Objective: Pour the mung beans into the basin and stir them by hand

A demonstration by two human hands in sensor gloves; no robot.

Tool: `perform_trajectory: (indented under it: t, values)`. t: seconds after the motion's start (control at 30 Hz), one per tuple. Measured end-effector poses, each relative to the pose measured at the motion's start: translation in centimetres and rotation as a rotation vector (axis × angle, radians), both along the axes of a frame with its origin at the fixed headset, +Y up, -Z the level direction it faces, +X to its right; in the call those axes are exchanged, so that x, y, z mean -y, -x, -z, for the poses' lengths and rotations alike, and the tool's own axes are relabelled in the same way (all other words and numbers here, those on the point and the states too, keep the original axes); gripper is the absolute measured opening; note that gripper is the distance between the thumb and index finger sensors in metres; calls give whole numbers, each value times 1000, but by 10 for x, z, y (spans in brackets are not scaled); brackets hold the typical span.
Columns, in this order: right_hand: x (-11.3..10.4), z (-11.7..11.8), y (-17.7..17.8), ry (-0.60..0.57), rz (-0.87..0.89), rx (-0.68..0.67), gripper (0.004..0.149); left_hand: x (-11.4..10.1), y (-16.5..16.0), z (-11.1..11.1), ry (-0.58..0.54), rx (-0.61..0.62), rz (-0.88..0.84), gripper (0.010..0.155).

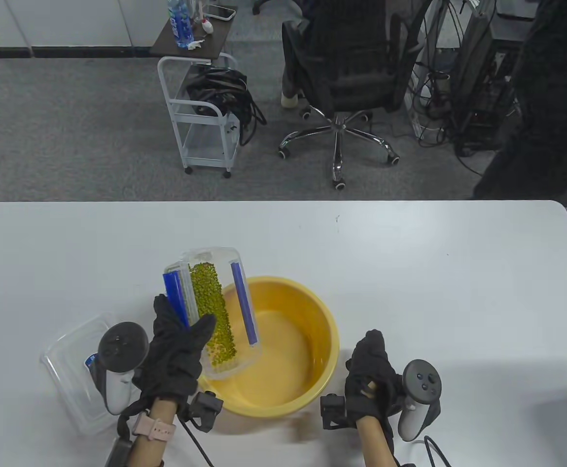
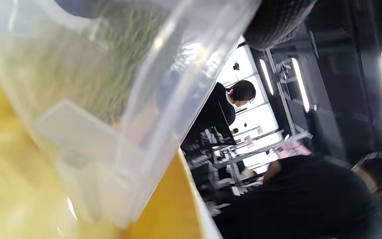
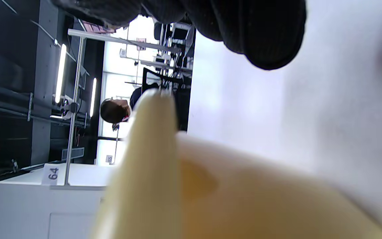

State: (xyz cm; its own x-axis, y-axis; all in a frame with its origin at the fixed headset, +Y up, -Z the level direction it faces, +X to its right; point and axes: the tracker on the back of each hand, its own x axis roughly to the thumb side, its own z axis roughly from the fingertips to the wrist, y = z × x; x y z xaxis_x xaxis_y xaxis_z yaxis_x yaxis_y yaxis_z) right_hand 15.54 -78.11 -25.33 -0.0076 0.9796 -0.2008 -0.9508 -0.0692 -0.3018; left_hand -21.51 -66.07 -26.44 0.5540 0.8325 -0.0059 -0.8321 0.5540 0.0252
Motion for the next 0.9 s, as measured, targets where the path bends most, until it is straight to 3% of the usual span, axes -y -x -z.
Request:
perform_trajectory:
  t: [0.23,0.47,0.53,0.6,0.73,0.8,0.9]
  values:
    - [-1,-1,5,-18,-66,0,54,-10,-70,-1,-148,155,518,97]
    - [-2,-1,2,-30,-77,22,54,-6,-129,-30,-413,402,1161,97]
    - [-2,-1,2,-32,-73,23,54,-5,-134,-37,-479,418,1248,98]
    - [-2,-2,2,-33,-62,22,54,-6,-134,-40,-491,428,1247,98]
    - [0,-2,2,-21,-16,12,54,-13,-117,-34,-471,396,1069,97]
    - [2,-2,1,-7,12,8,54,-22,-100,-25,-415,344,895,96]
    - [6,-3,0,17,82,-1,54,-32,-63,-7,-262,255,501,95]
